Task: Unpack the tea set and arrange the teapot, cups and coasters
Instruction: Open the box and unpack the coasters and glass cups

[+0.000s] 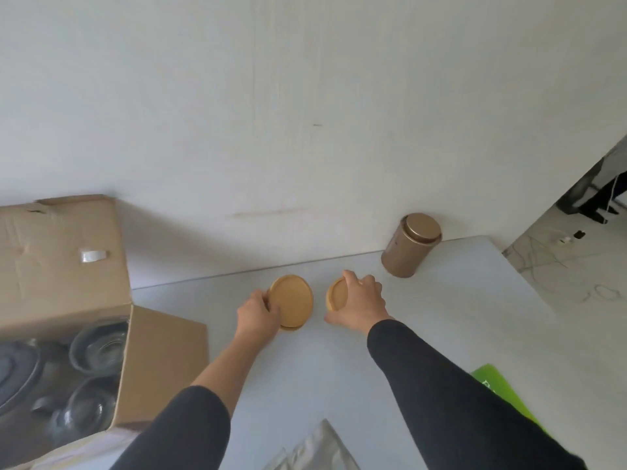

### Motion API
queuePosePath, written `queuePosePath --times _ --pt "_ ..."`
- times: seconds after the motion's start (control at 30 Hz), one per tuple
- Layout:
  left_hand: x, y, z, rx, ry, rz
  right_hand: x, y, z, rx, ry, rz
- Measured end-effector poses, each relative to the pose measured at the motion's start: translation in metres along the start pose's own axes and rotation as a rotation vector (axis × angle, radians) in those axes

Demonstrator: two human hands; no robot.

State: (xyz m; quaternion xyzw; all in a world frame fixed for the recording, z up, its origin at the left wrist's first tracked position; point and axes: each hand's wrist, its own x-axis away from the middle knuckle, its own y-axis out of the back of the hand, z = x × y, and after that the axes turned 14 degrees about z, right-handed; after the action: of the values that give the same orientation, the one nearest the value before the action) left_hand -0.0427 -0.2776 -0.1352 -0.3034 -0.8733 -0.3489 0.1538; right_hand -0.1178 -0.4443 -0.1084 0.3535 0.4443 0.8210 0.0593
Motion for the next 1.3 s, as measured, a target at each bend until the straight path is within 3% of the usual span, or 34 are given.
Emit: queuePosePath --times 0.17,0.47,0.7,0.93,1.3 --pt "-0.039 -0.017 -0.007 0.063 0.094 -0.008 -0.053 0.002 -0.018 0.039 0.021 0.050" --pt "-0.063 -0.028 -0.026 0.070 0.068 -0.106 -0.095 0.003 -0.025 0.124 0.067 0.044" --pt "-0.069 -0.033 -0.025 -0.193 0.038 -0.163 -0.097 0.002 -0.025 0.156 0.068 0.073" --pt "-0.072 -0.030 -0.034 -0.673 0.053 0.191 -0.095 0.001 -0.018 0.167 0.085 0.151" --pt "-0.081 -0.025 -0.042 -0.614 0.031 0.145 -0.104 0.006 -0.016 0.164 0.076 0.146"
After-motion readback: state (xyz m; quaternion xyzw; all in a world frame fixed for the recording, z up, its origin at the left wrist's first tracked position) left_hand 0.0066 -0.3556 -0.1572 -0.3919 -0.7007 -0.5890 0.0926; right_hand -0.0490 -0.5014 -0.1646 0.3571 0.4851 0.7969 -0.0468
